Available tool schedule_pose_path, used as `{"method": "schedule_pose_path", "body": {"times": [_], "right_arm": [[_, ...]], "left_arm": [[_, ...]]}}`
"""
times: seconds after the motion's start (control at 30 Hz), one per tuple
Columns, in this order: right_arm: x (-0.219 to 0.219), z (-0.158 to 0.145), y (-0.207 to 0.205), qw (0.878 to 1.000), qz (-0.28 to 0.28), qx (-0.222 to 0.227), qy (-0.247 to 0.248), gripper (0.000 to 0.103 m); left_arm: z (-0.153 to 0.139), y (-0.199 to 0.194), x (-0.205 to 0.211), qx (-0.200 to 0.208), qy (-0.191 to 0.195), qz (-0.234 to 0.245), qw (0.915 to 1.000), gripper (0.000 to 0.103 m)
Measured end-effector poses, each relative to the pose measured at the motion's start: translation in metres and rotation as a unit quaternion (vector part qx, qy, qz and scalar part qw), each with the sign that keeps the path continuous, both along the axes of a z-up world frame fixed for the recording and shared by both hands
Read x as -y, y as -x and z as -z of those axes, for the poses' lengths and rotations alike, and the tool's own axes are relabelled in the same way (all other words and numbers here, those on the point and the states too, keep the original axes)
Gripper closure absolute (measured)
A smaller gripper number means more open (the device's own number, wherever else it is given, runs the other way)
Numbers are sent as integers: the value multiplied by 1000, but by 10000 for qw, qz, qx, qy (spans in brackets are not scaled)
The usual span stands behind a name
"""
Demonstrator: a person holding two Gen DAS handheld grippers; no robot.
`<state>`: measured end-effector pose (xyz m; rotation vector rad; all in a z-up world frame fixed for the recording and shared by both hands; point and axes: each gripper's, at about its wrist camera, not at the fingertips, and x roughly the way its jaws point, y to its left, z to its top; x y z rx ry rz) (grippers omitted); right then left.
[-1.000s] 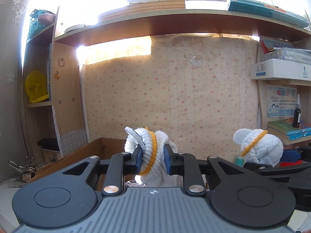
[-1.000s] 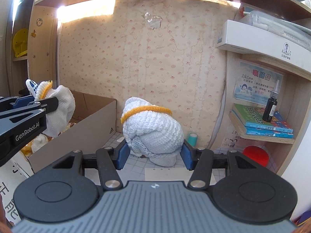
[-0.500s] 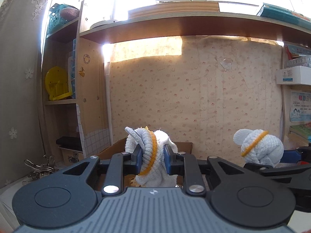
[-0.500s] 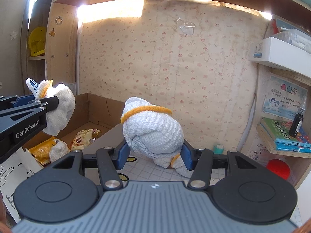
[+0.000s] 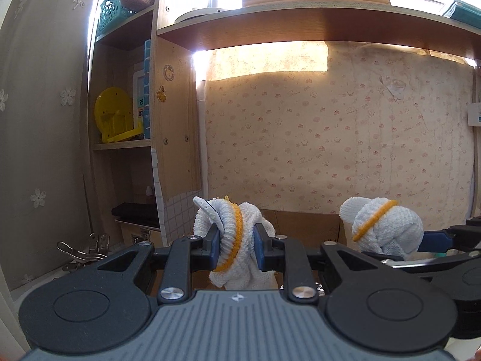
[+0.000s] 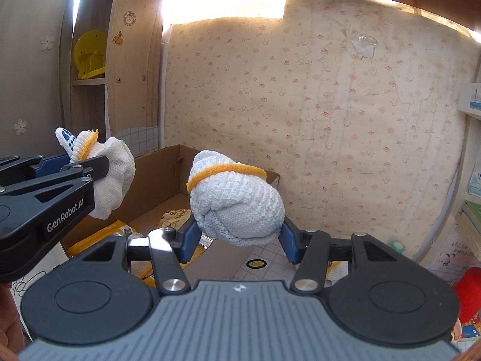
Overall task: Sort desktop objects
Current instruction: 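Carry both white gloves over the box and open both grippers to drop them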
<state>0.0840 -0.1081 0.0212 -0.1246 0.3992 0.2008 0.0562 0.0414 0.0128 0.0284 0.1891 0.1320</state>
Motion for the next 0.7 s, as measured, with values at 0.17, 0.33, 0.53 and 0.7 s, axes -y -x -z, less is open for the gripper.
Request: {"method": "schedule_pose_path", "body": {"times": [0.17, 0.33, 0.53, 0.7], "right_arm": [[-18, 4, -14, 9999, -109, -79, 29, 49], [-30, 8, -27, 9997, -165, -154, 71, 49], [-37, 11, -40, 9995, -192, -216, 104, 49], [-40, 15, -50, 9993, -203, -277, 120, 49]], "left_arm": [[3, -9, -12, -57, 20, -66, 10000, 80], [6, -17, -20, -116, 36, -103, 9999, 80], [10, -24, -26, -165, 33, -115, 9998, 80], [13, -29, -28, -197, 45, -132, 9997, 80]]}}
